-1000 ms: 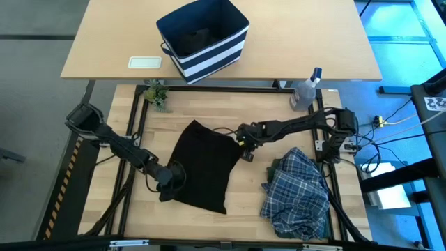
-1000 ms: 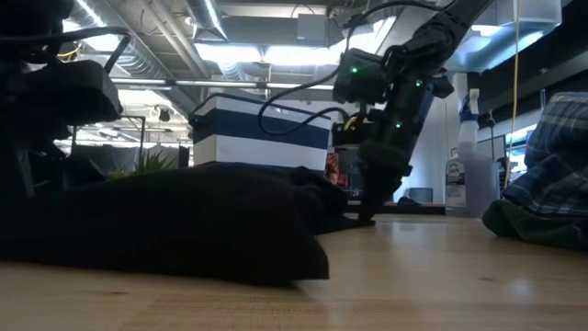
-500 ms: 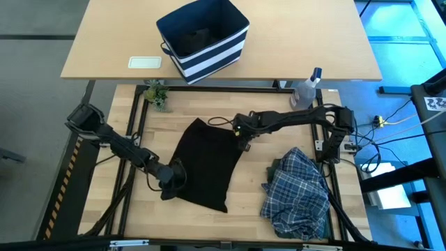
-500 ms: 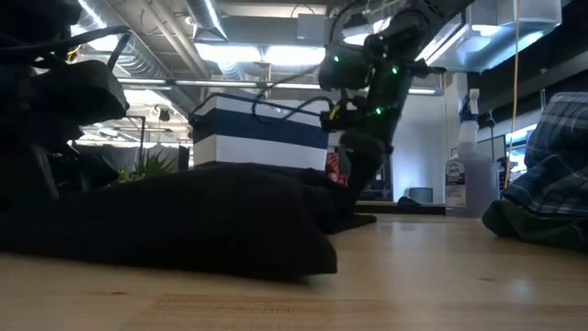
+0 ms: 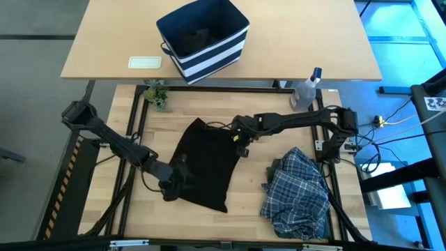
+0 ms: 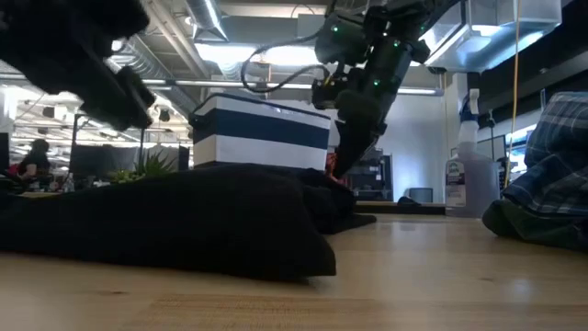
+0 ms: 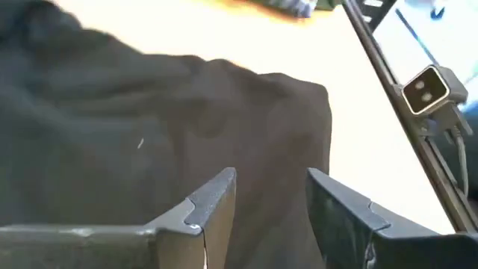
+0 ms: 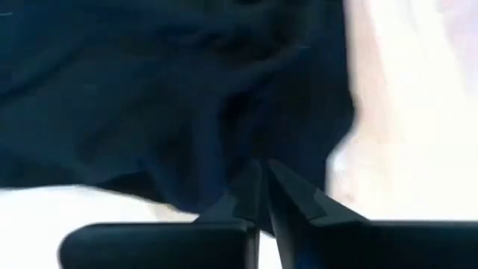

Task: Fold Laundry from Bin
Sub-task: Fold the black shirt

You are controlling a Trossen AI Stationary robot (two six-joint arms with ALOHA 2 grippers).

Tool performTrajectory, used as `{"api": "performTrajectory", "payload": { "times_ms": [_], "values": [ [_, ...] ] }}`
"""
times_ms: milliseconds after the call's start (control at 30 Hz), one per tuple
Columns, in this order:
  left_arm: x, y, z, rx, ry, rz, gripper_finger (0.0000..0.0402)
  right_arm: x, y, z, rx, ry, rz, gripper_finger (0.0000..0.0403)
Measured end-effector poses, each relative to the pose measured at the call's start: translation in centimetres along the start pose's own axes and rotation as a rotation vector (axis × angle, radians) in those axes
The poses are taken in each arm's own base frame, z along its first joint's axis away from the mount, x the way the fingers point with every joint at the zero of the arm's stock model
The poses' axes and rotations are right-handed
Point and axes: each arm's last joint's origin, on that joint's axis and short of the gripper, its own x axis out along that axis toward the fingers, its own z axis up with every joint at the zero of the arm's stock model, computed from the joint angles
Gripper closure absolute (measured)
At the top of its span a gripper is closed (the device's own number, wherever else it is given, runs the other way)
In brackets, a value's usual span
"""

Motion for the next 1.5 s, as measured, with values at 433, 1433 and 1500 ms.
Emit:
{"api": "performTrajectory", "payload": {
  "times_ms": [433,1433,1500],
  "values": [
    [7.2,-2.6,0.5,0.17,0.159,-0.045,0.0245,0.7,3.9,-0.4,-0.07,-0.02,-0.042,0.0257],
    [8.4,-3.1,-2.1,0.176,0.425,-0.019,0.0246,2.0,1.4,-0.7,-0.325,0.06,0.179,0.0396],
    [8.3,-3.1,-2.3,0.179,0.442,-0.021,0.0246,1.4,1.4,-0.6,-0.339,0.043,0.231,0.0399]
  ]
}}
